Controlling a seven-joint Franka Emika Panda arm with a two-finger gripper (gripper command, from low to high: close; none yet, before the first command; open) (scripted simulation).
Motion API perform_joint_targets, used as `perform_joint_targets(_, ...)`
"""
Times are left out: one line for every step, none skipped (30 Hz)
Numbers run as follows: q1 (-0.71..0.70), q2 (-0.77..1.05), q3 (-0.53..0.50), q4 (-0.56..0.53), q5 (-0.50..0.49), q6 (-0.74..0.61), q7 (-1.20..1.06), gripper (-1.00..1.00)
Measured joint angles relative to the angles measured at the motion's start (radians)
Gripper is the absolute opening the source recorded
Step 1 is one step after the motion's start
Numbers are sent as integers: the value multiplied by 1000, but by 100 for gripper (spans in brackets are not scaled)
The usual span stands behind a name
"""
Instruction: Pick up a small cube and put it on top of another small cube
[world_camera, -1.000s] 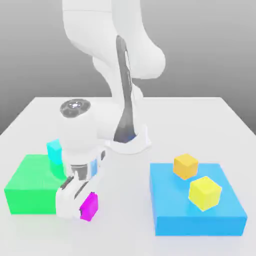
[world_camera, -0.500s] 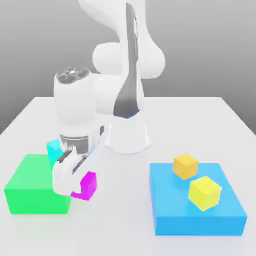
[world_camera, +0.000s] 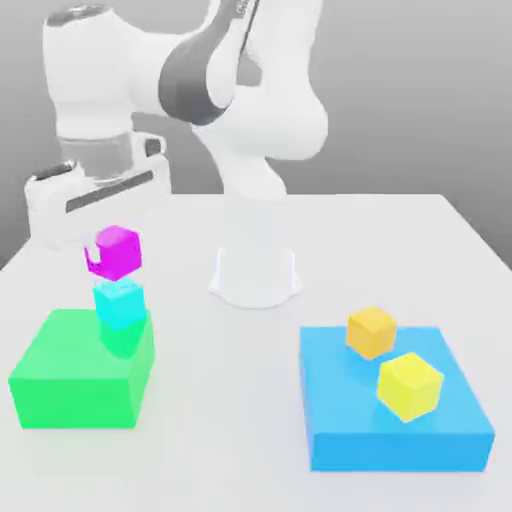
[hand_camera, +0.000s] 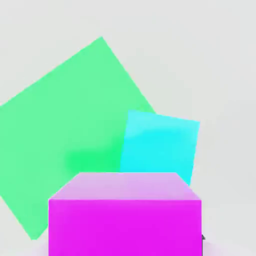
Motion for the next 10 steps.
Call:
perform_joint_targets(-13, -6, -8, -14, -1, 12, 6, -100)
perform_joint_targets(-20, 7, -13, -26, -2, 40, 9, -100)
perform_joint_targets(-24, 30, -16, -38, -2, 76, 10, -100)
perform_joint_targets(-26, 57, -18, -50, -3, 115, 11, -100)
perform_joint_targets(-27, 86, -20, -62, -4, 157, 11, -100)
perform_joint_targets(-27, 117, -21, -73, -6, 199, 11, -100)
perform_joint_targets(-27, 147, -23, -84, -6, 240, 12, 100)
perform_joint_targets(-27, 147, -23, -84, -6, 240, 12, 100)
perform_joint_targets(-27, 147, -23, -84, -6, 240, 12, 100)
perform_joint_targets(-27, 147, -23, -84, -6, 240, 12, 100)
